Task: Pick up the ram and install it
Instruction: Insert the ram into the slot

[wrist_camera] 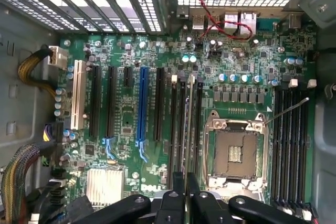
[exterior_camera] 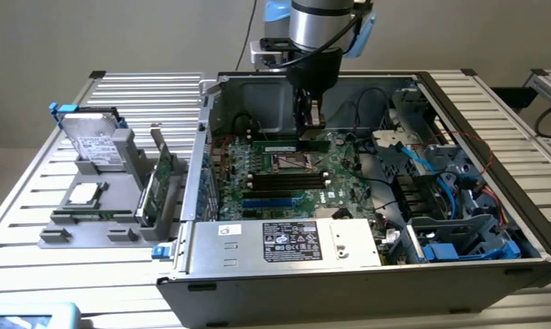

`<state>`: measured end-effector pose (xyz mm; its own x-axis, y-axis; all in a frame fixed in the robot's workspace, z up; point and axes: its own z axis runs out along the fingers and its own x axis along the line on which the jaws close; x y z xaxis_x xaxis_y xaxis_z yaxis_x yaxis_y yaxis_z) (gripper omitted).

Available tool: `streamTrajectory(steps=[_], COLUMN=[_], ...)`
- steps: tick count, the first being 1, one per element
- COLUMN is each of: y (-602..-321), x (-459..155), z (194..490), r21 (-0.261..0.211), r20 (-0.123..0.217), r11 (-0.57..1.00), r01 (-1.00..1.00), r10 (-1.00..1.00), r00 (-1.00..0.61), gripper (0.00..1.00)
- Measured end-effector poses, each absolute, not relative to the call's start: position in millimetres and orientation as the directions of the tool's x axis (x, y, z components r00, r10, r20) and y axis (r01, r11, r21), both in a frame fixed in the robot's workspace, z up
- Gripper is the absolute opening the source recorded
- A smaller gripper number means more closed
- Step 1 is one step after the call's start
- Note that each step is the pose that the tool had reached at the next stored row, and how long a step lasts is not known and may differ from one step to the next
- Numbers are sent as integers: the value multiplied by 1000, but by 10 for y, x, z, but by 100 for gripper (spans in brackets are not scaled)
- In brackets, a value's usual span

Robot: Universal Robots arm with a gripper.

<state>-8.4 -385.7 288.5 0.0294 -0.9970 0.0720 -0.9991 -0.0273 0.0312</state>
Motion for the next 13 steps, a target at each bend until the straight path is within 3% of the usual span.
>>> streamTrajectory(steps=[13], y=[-3857], x=[-84], z=[2655], r21=[31], r20=[82], r11=[-27], r01=[-999], r10=[-996], r00=[29], gripper=[13])
